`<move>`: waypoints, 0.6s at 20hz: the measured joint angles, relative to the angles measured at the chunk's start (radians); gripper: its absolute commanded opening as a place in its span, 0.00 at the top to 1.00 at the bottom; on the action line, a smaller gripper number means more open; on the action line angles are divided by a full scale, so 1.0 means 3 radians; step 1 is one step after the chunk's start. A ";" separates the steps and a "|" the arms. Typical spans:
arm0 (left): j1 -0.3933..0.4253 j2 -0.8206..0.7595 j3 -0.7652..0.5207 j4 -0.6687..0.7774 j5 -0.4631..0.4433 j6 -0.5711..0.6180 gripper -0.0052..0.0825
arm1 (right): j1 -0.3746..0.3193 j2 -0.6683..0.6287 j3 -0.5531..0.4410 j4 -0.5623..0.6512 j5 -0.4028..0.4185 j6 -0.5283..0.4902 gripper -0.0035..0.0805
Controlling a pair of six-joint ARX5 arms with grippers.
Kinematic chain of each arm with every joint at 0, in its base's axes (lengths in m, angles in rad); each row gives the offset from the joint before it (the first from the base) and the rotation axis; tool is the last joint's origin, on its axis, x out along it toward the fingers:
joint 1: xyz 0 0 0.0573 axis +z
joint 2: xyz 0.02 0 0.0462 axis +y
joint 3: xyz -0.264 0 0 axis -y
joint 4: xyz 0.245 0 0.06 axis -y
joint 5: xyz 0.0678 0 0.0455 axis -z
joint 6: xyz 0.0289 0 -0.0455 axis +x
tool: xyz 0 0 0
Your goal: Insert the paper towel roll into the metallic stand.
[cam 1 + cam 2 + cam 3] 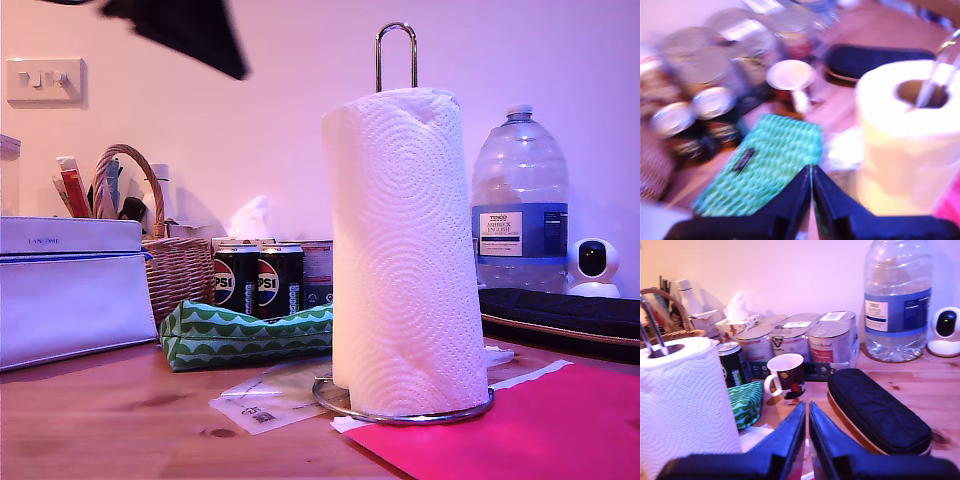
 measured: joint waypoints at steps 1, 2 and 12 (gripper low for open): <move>0.0106 -0.0104 -0.0163 0.0118 0.0004 -0.0032 0.97 | 0.0000 0.0000 0.0000 -0.0010 0.0001 -0.0024 0.97; 0.0202 -0.0191 -0.0319 0.0224 0.0014 -0.0061 0.97 | 0.0000 0.0000 0.0000 -0.0018 0.0001 -0.0062 0.97; 0.0802 -0.1829 -0.1995 0.1036 -0.0020 -0.0404 0.97 | 0.0000 0.0000 0.0000 -0.0057 0.0001 -0.0160 0.97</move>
